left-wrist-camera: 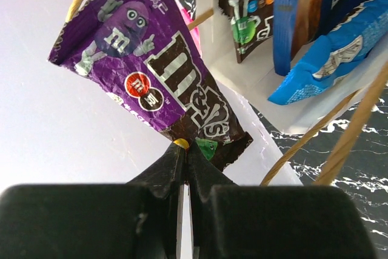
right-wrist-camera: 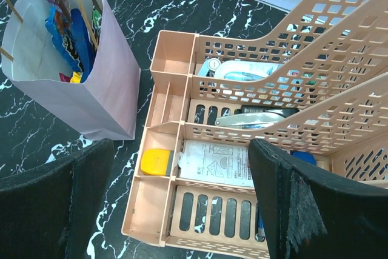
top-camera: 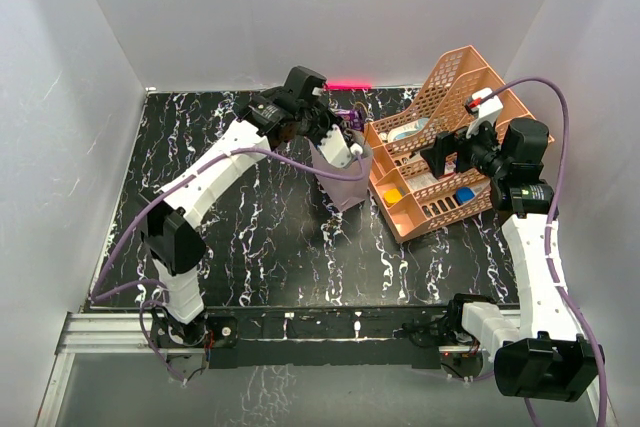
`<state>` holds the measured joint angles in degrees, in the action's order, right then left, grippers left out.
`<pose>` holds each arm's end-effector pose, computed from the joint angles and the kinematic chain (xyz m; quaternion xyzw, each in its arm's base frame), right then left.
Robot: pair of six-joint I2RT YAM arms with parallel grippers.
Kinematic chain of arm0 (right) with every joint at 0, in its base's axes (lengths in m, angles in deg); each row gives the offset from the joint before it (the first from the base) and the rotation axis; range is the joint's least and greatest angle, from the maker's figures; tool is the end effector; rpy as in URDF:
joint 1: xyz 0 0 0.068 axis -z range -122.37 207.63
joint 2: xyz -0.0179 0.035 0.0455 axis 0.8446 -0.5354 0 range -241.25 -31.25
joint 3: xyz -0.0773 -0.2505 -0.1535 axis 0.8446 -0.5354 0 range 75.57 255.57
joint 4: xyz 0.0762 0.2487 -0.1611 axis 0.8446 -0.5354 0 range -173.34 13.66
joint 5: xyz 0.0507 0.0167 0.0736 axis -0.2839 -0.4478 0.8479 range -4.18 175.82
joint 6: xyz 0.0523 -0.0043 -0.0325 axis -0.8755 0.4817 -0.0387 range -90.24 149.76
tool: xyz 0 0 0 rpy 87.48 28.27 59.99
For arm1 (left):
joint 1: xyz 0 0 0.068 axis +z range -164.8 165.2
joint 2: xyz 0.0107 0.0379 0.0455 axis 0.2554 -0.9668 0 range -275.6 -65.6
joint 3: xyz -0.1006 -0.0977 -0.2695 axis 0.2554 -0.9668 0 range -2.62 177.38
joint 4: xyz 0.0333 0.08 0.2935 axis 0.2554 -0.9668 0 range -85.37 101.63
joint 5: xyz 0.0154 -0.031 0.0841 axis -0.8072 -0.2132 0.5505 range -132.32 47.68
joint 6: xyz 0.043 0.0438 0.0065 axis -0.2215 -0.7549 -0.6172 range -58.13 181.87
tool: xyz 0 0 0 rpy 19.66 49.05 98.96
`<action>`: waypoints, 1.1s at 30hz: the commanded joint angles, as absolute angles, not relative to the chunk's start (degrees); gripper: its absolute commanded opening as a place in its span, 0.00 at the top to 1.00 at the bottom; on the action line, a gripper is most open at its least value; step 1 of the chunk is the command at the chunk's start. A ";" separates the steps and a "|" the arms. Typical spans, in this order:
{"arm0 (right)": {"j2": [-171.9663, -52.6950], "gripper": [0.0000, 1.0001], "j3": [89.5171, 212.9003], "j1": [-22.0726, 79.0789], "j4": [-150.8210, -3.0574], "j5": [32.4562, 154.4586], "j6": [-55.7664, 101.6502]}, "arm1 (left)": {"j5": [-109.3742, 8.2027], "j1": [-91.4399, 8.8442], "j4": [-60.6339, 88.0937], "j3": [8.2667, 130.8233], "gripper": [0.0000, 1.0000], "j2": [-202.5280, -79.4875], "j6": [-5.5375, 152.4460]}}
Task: Place the snacks into the paper bag
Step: Place the snack in the paper bag.
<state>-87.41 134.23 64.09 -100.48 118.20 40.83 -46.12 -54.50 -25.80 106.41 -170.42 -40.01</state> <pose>0.2509 -0.0033 0.3902 -0.1885 0.7875 0.1458 0.5683 0.3700 -0.3111 0.4149 0.8354 0.2744 0.2205 0.4220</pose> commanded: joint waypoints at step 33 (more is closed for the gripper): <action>-88.41 0.02 135.34 64.68 -97.84 122.97 40.15 | -51.56 -54.35 -22.78 106.08 0.45 -166.20 -27.77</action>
